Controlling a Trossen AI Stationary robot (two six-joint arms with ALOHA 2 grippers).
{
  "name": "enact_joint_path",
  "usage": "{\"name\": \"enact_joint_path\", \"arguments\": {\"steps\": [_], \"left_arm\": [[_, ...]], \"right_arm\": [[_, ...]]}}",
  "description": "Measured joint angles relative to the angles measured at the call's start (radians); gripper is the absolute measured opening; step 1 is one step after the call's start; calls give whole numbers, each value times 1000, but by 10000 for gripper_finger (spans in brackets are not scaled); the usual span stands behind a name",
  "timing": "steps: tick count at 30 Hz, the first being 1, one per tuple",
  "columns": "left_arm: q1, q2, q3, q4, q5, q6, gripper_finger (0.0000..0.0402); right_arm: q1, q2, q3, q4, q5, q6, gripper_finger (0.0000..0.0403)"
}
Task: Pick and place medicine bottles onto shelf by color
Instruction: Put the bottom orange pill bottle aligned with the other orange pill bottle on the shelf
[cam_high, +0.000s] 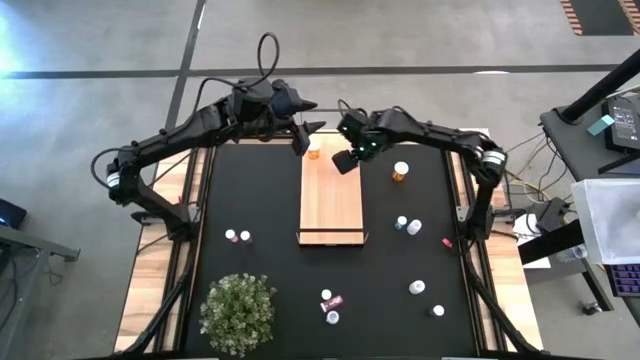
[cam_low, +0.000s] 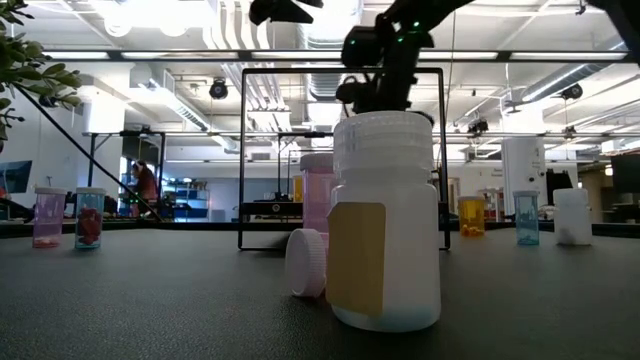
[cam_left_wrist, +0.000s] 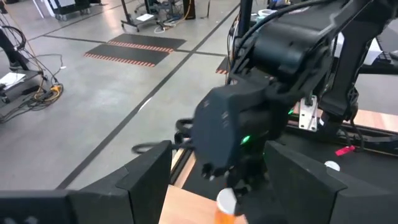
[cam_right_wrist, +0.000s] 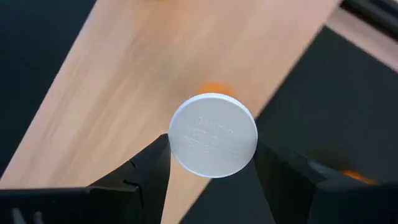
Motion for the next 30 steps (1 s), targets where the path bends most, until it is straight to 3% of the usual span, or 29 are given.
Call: {"name": "enact_joint_path", "arguments": {"steps": [10,18,30], "left_arm": [[0,-10,-3,2,-1,-53,240],[0,-23,-3,7,-2,-78,240],[1,-32,-4,8,-3,-78,240]], "right_arm": [[-35,171,229,-21,0,-169,201],[-62,328,428,-191,0,-274,201],[-70,393,520,-184,0,-311,202]]}}
